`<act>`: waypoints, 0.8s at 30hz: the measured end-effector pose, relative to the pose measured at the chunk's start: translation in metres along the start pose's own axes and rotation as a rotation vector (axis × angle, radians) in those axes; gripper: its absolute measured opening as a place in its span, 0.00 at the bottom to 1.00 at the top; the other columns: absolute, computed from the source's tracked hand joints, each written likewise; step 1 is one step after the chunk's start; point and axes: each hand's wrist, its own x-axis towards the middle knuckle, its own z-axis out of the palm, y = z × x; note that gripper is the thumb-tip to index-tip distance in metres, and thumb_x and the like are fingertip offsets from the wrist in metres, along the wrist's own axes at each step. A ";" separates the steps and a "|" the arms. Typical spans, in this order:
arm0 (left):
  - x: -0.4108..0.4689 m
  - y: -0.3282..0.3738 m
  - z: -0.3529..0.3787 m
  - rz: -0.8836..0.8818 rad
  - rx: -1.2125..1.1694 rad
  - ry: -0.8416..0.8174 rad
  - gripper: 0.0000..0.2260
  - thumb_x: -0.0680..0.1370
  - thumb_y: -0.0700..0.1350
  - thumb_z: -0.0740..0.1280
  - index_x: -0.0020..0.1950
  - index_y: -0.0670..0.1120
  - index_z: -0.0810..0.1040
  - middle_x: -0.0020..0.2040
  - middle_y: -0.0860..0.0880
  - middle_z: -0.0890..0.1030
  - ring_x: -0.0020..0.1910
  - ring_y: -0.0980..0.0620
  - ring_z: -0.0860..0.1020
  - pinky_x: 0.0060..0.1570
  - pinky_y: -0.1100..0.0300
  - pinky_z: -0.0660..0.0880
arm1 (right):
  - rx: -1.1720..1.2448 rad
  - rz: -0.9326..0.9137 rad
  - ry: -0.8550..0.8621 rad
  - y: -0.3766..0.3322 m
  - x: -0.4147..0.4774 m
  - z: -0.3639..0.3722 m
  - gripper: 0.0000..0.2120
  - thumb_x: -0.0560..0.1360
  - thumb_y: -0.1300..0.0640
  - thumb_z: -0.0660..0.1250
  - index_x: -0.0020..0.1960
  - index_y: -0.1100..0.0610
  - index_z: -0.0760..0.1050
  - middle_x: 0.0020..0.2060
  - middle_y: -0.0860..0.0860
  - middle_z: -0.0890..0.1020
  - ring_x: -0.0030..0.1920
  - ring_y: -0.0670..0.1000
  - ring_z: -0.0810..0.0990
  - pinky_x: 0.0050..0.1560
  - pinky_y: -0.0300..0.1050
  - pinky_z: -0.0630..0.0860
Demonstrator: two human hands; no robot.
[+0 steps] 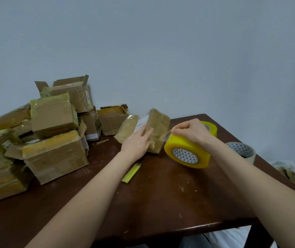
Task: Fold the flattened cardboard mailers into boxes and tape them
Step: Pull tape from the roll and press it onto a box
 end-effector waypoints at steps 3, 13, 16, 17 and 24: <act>0.001 0.002 -0.001 -0.114 -0.026 -0.027 0.26 0.82 0.56 0.52 0.78 0.54 0.48 0.79 0.47 0.49 0.69 0.38 0.64 0.66 0.46 0.66 | -0.024 -0.003 -0.023 -0.002 0.003 0.001 0.10 0.71 0.48 0.69 0.32 0.38 0.81 0.40 0.35 0.81 0.50 0.47 0.78 0.57 0.54 0.77; -0.011 0.004 0.010 -0.373 -0.094 0.081 0.27 0.82 0.52 0.58 0.77 0.49 0.51 0.69 0.40 0.62 0.55 0.37 0.76 0.46 0.51 0.73 | -0.138 0.006 -0.070 -0.013 0.009 0.014 0.06 0.69 0.46 0.67 0.37 0.39 0.83 0.45 0.41 0.84 0.50 0.49 0.79 0.55 0.54 0.78; -0.009 0.007 0.000 -0.362 -0.061 0.128 0.25 0.80 0.55 0.60 0.75 0.48 0.58 0.68 0.40 0.63 0.54 0.38 0.77 0.42 0.53 0.71 | -0.169 -0.012 -0.073 -0.014 0.009 0.015 0.06 0.68 0.45 0.67 0.36 0.39 0.82 0.45 0.41 0.84 0.50 0.49 0.79 0.54 0.55 0.78; -0.009 0.007 -0.005 -0.368 -0.038 0.164 0.24 0.80 0.57 0.60 0.72 0.47 0.62 0.67 0.41 0.64 0.54 0.40 0.77 0.42 0.53 0.72 | -0.174 -0.014 -0.076 -0.014 0.009 0.015 0.05 0.68 0.44 0.67 0.36 0.39 0.82 0.45 0.41 0.84 0.50 0.49 0.79 0.54 0.55 0.78; 0.012 -0.016 -0.026 -0.135 -0.003 0.456 0.14 0.75 0.47 0.64 0.59 0.45 0.73 0.61 0.46 0.71 0.59 0.49 0.71 0.49 0.57 0.73 | -0.257 -0.005 -0.093 -0.021 0.014 0.021 0.05 0.69 0.45 0.67 0.35 0.38 0.80 0.49 0.42 0.83 0.52 0.49 0.79 0.55 0.53 0.78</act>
